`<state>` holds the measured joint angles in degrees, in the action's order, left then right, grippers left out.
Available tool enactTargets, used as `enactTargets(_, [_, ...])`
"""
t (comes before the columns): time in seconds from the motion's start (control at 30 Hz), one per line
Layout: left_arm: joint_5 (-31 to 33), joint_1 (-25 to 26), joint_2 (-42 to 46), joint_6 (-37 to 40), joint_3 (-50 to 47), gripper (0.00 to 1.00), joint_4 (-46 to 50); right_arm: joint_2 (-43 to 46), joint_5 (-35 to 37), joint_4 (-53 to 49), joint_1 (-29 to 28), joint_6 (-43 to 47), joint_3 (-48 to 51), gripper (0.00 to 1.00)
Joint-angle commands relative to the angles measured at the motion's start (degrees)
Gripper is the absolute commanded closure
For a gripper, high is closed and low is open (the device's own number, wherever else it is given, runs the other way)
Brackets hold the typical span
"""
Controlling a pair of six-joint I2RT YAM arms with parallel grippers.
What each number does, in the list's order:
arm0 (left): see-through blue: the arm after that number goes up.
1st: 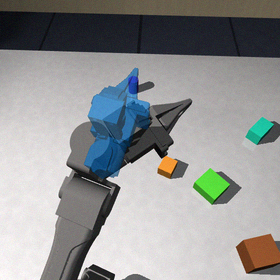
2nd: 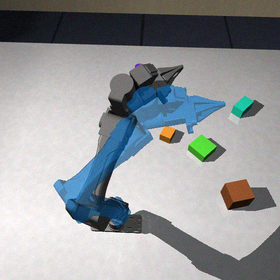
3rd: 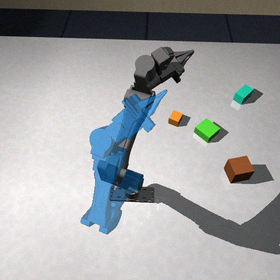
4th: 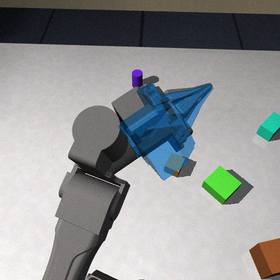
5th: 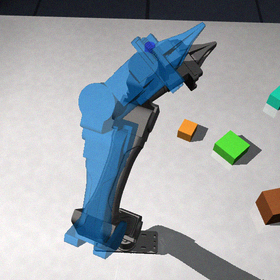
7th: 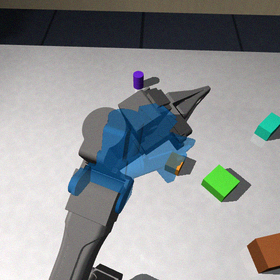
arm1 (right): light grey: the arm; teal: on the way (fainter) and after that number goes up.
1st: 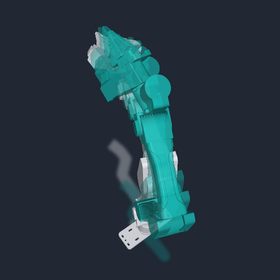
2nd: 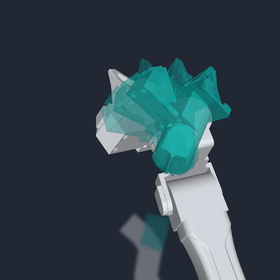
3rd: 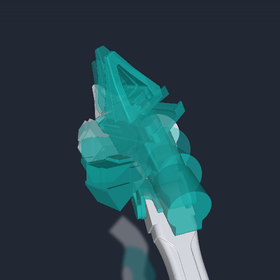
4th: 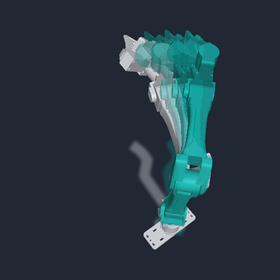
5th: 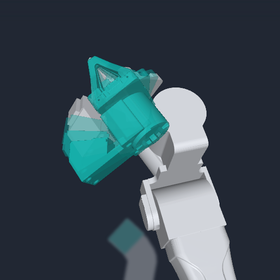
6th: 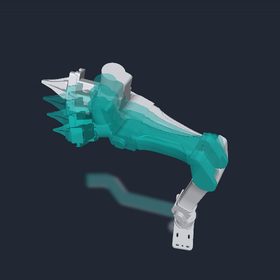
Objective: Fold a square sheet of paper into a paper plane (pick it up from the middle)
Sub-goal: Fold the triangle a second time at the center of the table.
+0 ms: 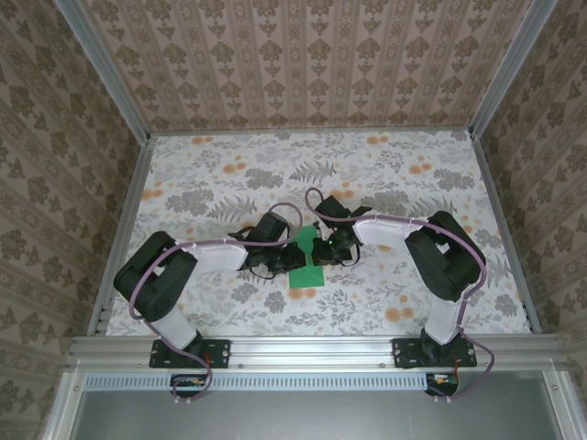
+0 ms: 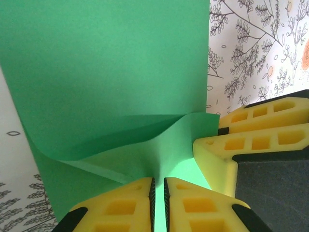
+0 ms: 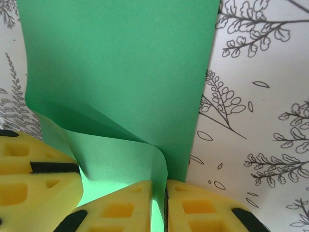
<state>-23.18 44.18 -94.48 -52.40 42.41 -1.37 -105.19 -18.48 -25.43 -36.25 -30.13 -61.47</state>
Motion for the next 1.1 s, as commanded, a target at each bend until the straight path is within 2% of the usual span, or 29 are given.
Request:
enactTargets(0.0, [-0.4,0.3,-1.3,1.2,1.1,0.84,0.7,-1.6,0.2,-0.2,0.2,0.9,-1.3,0.85])
enactTargets(0.67, [2.8,0.3,-0.3,-0.3,0.7,0.85,4.7,-3.4,1.1,-1.2,0.2,1.4,-1.4,0.88])
enactTargets(0.9, [2.0,0.4,5.5,-1.2,-0.5,0.85,0.0,-3.1,0.6,-0.9,0.2,1.0,-1.1,0.89])
enactTargets(1.07, [1.8,0.5,4.5,-4.2,-2.7,0.85,-6.3,-2.7,-0.1,-1.2,0.2,0.8,-0.4,0.89])
